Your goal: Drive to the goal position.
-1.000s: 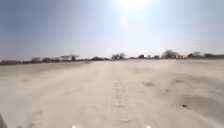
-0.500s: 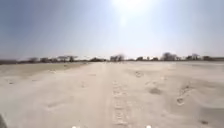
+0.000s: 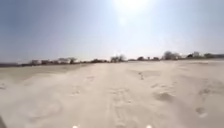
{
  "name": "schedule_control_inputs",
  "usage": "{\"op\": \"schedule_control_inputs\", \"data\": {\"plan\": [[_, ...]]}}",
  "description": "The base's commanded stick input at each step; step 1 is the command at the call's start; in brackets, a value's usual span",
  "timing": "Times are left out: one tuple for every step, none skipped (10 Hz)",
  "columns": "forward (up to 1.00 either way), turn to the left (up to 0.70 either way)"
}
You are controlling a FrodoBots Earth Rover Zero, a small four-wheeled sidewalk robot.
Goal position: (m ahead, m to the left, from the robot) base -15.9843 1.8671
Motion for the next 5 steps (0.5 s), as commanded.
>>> {"op": "schedule_control_inputs", "data": {"plan": [[0.70, 0.00], [0.70, 0.00], [0.70, 0.00], [0.70, 0.00], [0.70, 0.00]]}}
